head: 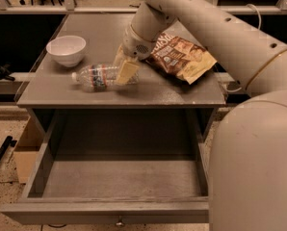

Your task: Place water bottle into top drawer

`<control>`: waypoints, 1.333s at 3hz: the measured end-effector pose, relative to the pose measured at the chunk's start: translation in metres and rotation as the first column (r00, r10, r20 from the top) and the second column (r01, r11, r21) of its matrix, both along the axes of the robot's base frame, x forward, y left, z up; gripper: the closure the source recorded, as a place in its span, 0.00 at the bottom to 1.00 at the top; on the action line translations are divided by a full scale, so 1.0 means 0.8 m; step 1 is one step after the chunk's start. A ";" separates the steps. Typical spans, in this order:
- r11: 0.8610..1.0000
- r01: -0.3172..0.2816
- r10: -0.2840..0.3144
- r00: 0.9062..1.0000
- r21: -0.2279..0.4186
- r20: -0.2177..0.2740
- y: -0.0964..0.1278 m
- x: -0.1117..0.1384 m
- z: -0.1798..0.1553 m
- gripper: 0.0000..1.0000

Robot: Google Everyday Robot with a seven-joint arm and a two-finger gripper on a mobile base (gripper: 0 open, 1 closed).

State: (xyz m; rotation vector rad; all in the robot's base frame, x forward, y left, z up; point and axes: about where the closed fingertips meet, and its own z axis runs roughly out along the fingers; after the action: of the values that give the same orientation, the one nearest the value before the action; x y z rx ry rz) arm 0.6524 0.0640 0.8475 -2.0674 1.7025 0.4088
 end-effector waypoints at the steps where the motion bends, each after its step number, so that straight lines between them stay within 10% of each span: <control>1: 1.000 0.002 -0.002 1.000 -0.011 0.001 -0.006 -0.002 0.002 1.00; 4: 0.999 0.051 -0.051 0.999 0.017 -0.009 -0.128 -0.100 0.025 1.00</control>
Offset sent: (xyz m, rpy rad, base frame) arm -0.0473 -0.0861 0.0250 -0.0319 -0.0136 -0.0656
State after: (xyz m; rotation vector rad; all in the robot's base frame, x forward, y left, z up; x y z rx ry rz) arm 0.5727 -0.0381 0.8674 -2.0087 1.7466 0.4155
